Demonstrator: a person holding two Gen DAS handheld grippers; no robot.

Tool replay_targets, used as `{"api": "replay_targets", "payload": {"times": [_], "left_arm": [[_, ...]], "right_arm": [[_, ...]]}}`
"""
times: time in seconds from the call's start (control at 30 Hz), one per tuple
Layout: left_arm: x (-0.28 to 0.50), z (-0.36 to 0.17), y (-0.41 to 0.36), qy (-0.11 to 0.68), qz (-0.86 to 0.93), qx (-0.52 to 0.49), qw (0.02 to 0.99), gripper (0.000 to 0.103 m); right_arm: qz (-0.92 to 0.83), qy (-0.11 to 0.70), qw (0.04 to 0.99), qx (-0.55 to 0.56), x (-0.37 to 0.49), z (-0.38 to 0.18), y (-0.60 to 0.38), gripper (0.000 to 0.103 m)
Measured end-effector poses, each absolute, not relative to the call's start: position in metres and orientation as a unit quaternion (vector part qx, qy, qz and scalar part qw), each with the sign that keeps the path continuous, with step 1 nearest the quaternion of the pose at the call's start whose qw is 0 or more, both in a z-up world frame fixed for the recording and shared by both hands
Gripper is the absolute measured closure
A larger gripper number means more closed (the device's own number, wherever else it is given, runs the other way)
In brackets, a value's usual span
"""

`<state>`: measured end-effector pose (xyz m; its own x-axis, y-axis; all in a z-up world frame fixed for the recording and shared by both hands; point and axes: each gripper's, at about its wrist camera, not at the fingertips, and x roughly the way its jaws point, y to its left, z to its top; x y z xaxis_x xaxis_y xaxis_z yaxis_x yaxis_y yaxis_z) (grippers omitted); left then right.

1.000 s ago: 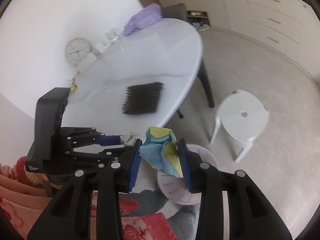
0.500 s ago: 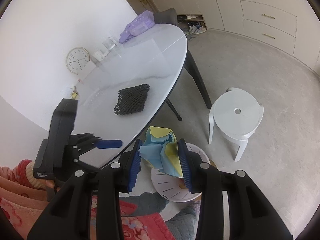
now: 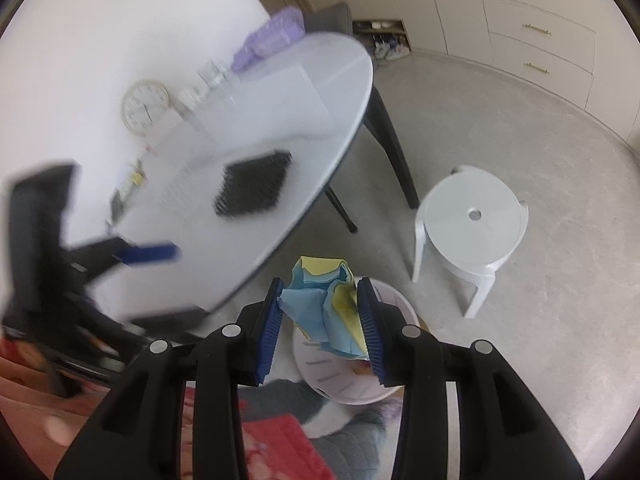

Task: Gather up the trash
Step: 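Carry tissue and cloth over the bin and open both grippers, then move the left gripper to the clear plastic bottle and close on it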

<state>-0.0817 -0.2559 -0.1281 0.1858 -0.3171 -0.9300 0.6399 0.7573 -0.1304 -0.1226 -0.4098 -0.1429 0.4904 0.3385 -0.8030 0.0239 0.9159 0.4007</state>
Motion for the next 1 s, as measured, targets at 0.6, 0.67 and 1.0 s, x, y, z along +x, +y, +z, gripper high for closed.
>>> {"api": "replay_targets", "payload": {"times": [0.6, 0.67, 1.0], "left_arm": [[-0.071, -0.120, -0.212, 0.551, -0.275, 0.125, 0.778, 0.013], [-0.070, -0.119, -0.209, 0.550, -0.271, 0.123, 0.780, 0.013], [-0.068, -0.117, -0.197, 0.549, -0.261, 0.106, 0.787, 0.013]], "right_arm": [[0.045, 0.606, 0.768, 0.204, -0.098, -0.251, -0.368, 0.014], [0.036, 0.599, 0.774, 0.201, -0.098, -0.234, -0.370, 0.011], [0.036, 0.533, 0.818, 0.213, -0.101, -0.144, -0.377, 0.003]]}}
